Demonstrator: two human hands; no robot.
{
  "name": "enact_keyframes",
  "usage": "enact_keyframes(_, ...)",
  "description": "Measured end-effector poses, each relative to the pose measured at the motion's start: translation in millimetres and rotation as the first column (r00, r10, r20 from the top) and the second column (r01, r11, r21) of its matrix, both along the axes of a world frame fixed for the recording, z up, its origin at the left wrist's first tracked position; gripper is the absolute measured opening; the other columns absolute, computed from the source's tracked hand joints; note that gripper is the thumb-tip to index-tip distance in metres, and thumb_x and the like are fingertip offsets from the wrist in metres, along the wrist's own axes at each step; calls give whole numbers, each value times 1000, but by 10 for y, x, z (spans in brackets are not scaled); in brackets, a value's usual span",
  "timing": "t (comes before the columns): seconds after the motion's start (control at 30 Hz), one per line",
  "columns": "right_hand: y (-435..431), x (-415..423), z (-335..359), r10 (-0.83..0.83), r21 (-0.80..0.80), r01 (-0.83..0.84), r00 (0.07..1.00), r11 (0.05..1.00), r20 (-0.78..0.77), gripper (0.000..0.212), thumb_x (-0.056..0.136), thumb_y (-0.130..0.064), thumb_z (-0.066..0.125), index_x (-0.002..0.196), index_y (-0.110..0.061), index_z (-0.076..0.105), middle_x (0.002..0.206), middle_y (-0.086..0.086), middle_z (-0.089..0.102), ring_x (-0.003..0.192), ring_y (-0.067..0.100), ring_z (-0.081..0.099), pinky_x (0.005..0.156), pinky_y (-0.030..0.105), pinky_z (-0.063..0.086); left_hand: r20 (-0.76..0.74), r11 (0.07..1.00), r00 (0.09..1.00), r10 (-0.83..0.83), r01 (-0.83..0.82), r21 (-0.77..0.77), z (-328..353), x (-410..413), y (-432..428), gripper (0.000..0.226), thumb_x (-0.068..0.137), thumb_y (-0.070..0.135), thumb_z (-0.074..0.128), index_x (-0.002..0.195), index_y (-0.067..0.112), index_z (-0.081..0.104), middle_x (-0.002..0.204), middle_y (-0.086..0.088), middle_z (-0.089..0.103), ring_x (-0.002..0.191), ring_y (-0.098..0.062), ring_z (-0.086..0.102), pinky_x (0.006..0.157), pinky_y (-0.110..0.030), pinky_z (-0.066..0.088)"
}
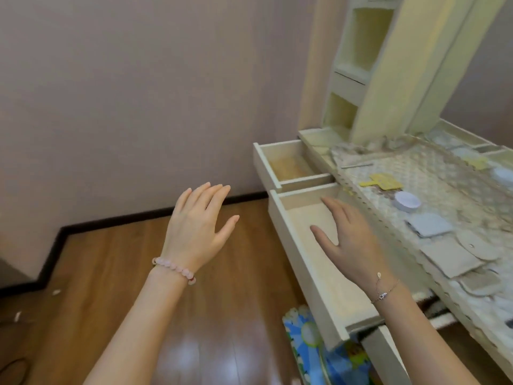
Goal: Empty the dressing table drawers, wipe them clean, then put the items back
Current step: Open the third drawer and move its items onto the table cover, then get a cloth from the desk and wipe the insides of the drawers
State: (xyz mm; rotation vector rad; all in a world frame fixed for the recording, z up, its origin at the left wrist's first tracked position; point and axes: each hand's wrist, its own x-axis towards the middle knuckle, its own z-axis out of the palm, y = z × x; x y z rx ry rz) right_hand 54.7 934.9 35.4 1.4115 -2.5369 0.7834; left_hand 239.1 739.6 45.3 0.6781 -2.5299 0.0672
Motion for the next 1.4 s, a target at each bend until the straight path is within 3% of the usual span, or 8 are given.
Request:
enact_keyframes(0.17,-957,308,88,128,-41,-129,991,991,-32,60,87,-51,38,137,-17,42,134,-2,49,125,15,44,103,24,31,-27,990,990,139,-139,-19,111,550,-707,56,89,48,37,129,12,53,127,-5,59,125,-25,48,106,-44,34)
enact_keyframes(0.33,-1983,766,176,265,-89,-266,964,960,-28,54,91,-36,52,140,-17,39,139,-2,45,131,13,37,106,22,26,-35,965,965,259,-260,-32,214,1146,-1401,57,88,48,37,130,12,52,128,-4,58,127,-24,47,107,-43,32)
enact_keyframes(0.63,-3593,1536,144,527,-89,-527,850,845,-20,54,91,-37,53,140,-19,38,139,-5,44,131,11,35,107,24,27,-8,856,858,514,-514,-51,229,2176,-2351,57,89,49,38,130,12,51,128,-5,58,125,-24,48,106,-44,34)
enact_keyframes(0.9,-4993,1918,1,728,-55,-727,685,685,12,56,91,-44,47,142,-24,33,143,-8,39,134,7,31,107,25,30,45,666,665,745,-745,-22,-43,2696,-3080,58,88,51,37,129,13,53,126,-5,59,122,-24,50,104,-44,34)
enact_keyframes(1.03,-5812,2076,-23,822,-23,-821,570,570,10,62,88,-57,33,142,-26,32,143,-9,38,134,7,30,107,23,27,56,537,537,842,-843,18,-118,2803,-3519,60,88,53,35,131,14,51,127,-5,58,122,-23,50,104,-42,33)
enact_keyframes(1.17,-6571,2260,37,885,2,-886,464,464,50,56,93,-48,42,143,-27,30,146,-10,35,136,6,27,109,25,27,56,426,427,903,-904,25,-83,2860,-3937,60,88,53,34,129,13,53,125,-5,60,120,-23,52,104,-39,32)
enact_keyframes(1.33,-7300,2590,-12,935,43,-937,349,347,54,71,82,-64,20,143,-28,29,145,-11,35,135,6,28,110,27,30,65,295,298,952,-954,41,-100,3087,-4314,60,88,52,34,130,13,53,127,-5,59,123,-23,50,106,-40,29)
enact_keyframes(1.4,-7532,2769,-58,951,51,-953,302,299,67,69,84,-63,24,143,-28,29,145,-10,36,135,7,29,111,30,31,80,238,242,967,-970,53,-154,3220,-4403,60,89,53,33,131,14,53,128,-4,58,124,-23,49,107,-41,30)
